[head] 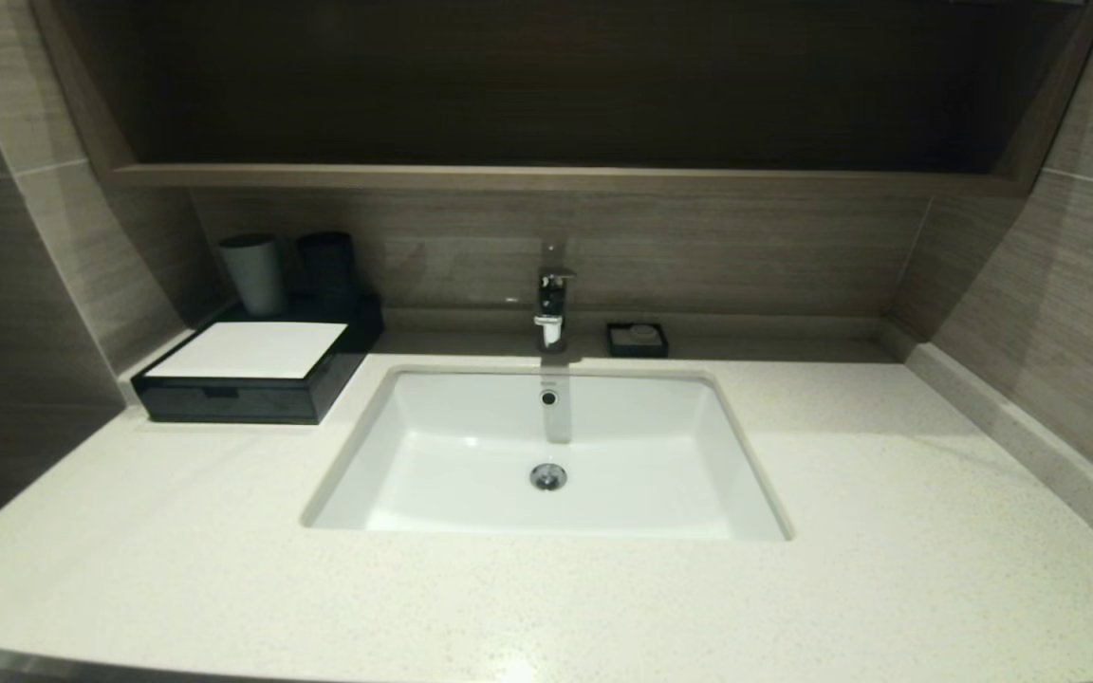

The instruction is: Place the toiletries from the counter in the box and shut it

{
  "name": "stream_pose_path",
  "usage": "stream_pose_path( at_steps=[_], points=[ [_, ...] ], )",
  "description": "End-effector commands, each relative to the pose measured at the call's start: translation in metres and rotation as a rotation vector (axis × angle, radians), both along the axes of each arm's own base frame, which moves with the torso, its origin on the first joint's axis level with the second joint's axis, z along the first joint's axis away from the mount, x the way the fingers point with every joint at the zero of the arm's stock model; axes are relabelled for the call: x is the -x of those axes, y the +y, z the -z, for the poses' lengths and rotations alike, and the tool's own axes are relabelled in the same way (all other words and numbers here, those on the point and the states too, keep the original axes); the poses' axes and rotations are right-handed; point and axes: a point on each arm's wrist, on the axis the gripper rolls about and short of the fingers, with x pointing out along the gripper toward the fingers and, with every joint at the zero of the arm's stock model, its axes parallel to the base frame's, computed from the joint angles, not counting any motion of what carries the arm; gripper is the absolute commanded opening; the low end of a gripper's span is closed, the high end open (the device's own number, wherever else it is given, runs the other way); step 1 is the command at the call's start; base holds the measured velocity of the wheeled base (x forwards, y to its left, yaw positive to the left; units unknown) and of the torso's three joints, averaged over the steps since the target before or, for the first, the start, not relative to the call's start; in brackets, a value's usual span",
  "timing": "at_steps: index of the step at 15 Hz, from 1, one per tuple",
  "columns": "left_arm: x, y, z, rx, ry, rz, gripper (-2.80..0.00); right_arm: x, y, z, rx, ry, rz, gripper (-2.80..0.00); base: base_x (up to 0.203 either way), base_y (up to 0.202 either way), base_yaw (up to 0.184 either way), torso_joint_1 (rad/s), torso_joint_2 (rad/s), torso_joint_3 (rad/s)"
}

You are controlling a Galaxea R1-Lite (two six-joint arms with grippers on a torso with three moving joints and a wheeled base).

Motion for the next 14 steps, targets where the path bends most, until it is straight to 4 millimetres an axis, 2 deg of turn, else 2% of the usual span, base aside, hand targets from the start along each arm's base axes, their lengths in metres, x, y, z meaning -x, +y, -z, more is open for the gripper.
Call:
stream_pose_path(
  at_steps=[1, 14],
  points=[
    [-0.0014, 0.0000, 0.0054, 0.001, 0.017, 0.000, -2.80, 0.0001, 0.0000, 0.0000, 0.000, -0.001, 0.000, -2.80, 0.000, 0.000, 0.000, 0.000, 0.00, 0.000],
    [-0.0013, 0.0001, 0.0051, -0.016, 0.017, -0.004, -2.80, 0.0000, 0.0000, 0.0000, 0.000, 0.000, 0.000, -2.80, 0.000, 0.000, 0.000, 0.000, 0.00, 0.000]
  ],
)
